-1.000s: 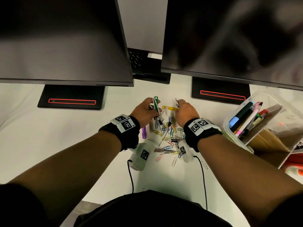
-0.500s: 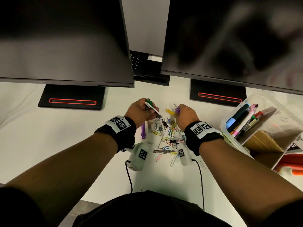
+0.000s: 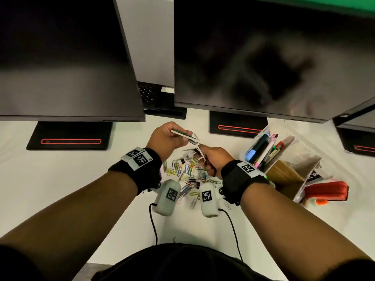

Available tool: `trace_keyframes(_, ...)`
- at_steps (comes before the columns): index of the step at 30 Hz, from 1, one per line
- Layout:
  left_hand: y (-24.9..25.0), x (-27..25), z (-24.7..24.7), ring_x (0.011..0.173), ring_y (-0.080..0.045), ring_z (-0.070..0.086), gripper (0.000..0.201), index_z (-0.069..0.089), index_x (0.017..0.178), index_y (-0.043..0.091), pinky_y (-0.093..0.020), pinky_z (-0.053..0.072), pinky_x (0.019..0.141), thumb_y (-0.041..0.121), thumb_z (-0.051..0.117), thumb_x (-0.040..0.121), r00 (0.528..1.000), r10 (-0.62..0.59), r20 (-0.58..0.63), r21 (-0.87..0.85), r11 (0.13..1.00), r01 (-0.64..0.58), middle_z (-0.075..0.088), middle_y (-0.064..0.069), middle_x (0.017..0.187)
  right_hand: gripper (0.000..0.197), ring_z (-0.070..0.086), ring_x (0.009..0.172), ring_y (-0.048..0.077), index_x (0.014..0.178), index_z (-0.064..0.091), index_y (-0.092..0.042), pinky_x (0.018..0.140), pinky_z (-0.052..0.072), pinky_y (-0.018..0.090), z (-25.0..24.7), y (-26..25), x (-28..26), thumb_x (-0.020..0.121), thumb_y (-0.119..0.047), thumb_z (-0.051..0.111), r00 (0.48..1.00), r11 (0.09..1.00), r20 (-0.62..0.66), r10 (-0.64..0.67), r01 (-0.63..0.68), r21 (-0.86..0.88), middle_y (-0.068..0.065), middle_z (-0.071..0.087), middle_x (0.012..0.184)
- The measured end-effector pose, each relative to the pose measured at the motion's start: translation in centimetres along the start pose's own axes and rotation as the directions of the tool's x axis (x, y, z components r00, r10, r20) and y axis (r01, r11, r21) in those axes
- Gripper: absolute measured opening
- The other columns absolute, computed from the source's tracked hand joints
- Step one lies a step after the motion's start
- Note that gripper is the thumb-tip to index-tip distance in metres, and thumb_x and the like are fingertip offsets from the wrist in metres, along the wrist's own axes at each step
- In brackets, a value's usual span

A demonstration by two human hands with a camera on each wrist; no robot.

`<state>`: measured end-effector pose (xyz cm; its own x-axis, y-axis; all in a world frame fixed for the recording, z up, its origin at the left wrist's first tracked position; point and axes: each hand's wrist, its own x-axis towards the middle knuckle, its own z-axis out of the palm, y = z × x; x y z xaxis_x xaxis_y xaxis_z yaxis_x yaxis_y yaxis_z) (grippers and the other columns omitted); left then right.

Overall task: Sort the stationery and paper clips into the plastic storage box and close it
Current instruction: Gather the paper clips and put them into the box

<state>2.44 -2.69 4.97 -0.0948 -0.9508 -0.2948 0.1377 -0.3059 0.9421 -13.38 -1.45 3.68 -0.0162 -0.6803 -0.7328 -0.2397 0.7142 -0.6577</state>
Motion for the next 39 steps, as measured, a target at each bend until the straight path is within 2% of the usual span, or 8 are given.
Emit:
trace_keyframes(7, -1.4, -0.6, 0.9, 0.068, 0.004, 0.068, 0.036, 0.052, 0.064, 0.01, -0.014, 0.056, 0.072, -0.023, 0.058, 0.075, 0.998, 0.058, 0.023, 0.184, 0.981, -0.061, 0.068, -0.003, 0.084, 0.034, 0.03, 0.038, 0.011, 0.077, 0.056, -0.013, 0.038, 0.023, 0.016, -0.9, 0.7, -0.5, 0.086, -0.046, 0.059, 1.0, 0.942, 0.018, -0.02, 0.013, 0.336, 0.006, 0.039, 0.064)
trace_keyframes(12, -2.7, -1.0, 1.1, 0.066, 0.008, 0.066, 0.038, 0.053, 0.063, 0.012, -0.01, 0.054, 0.071, -0.024, 0.058, 0.075, 0.995, 0.096, -0.006, 0.279, 0.956, -0.09, 0.066, -0.009, 0.09, 0.015, 0.028, 0.047, 0.012, 0.087, 0.06, -0.008, 0.04, 0.025, 0.02, -0.7, 1.3, -0.9, 0.087, -0.023, 0.065, 0.996, 0.966, 0.053, -0.067, 0.051, 0.252, 0.004, 0.037, 0.058)
trace_keyframes(17, -3.4, -1.3, 0.4, 0.075, -0.015, 0.062, 0.037, 0.055, 0.07, 0.025, -0.012, 0.05, 0.068, -0.011, 0.061, 0.079, 0.995, 0.076, 0.059, 0.497, 0.863, -0.095, 0.065, 0.005, 0.082, 0.016, 0.034, 0.04, 0.013, 0.072, 0.062, -0.01, 0.038, 0.029, 0.018, -0.6, 1.1, -0.6, 0.086, -0.017, 0.065, 0.978, 0.973, -0.065, -0.196, 0.202, 0.108, 0.004, 0.045, 0.051)
trace_keyframes(20, -3.3, -1.7, 0.0, 0.077, -0.021, 0.061, 0.033, 0.05, 0.075, 0.028, -0.026, 0.049, 0.072, -0.002, 0.062, 0.081, 0.99, 0.027, 0.136, 0.577, 0.81, -0.102, 0.066, -0.004, 0.084, 0.017, 0.041, 0.033, 0.005, 0.071, 0.064, -0.007, 0.045, 0.036, 0.022, -0.3, 1.0, -0.4, 0.084, -0.016, 0.067, 0.947, 0.95, -0.097, -0.307, 0.3, -0.084, 0.001, 0.049, 0.051)
trace_keyframes(24, -2.7, -2.2, -0.2, 0.06, -0.014, 0.051, 0.017, 0.043, 0.103, 0.014, -0.015, 0.043, 0.057, 0.009, 0.054, 0.091, 0.968, -0.099, 0.23, 0.734, 0.671, -0.105, 0.063, -0.003, 0.084, 0.009, 0.045, 0.042, 0.004, 0.082, 0.068, -0.005, 0.053, 0.039, 0.019, -0.1, 1.2, -0.4, 0.082, -0.014, 0.071, 0.918, 0.9, -0.04, -0.394, 0.377, -0.217, -0.005, 0.053, 0.051)
trace_keyframes(28, -2.8, -2.1, -0.1, 0.072, -0.016, 0.049, 0.031, 0.041, 0.126, 0.015, -0.027, 0.039, 0.07, 0.016, 0.048, 0.096, 0.951, -0.173, 0.256, 0.831, 0.541, -0.126, 0.058, 0.0, 0.087, 0.009, 0.049, 0.048, 0.004, 0.094, 0.066, -0.007, 0.046, 0.04, 0.011, 0.0, 1.1, -0.7, 0.089, -0.004, 0.06, 0.911, 0.899, -0.012, -0.412, 0.405, -0.167, -0.006, 0.054, 0.058)
trace_keyframes(34, -2.9, -2.0, -0.3, 0.092, -0.017, 0.058, 0.036, 0.048, 0.128, 0.012, -0.028, 0.049, 0.09, -0.001, 0.035, 0.097, 0.964, -0.182, 0.192, 0.677, 0.736, 0.004, 0.058, -0.009, 0.101, 0.024, 0.054, 0.047, 0.004, 0.11, 0.061, -0.003, 0.043, 0.041, 0.011, -0.2, 1.2, -0.4, 0.093, 0.004, 0.046, 0.928, 0.931, -0.087, -0.363, 0.357, -0.075, 0.002, 0.057, 0.071)
trace_keyframes(39, -2.6, -2.1, 0.2, 0.091, -0.021, 0.062, 0.038, 0.049, 0.127, 0.023, -0.023, 0.052, 0.078, 0.003, 0.036, 0.097, 0.98, -0.111, 0.167, 0.705, 0.708, -0.04, 0.063, -0.005, 0.104, 0.026, 0.057, 0.054, 0.012, 0.109, 0.055, -0.013, 0.042, 0.041, 0.01, -0.4, 1.4, -0.2, 0.092, 0.004, 0.047, 0.941, 0.946, -0.1, -0.323, 0.316, -0.077, 0.012, 0.064, 0.087)
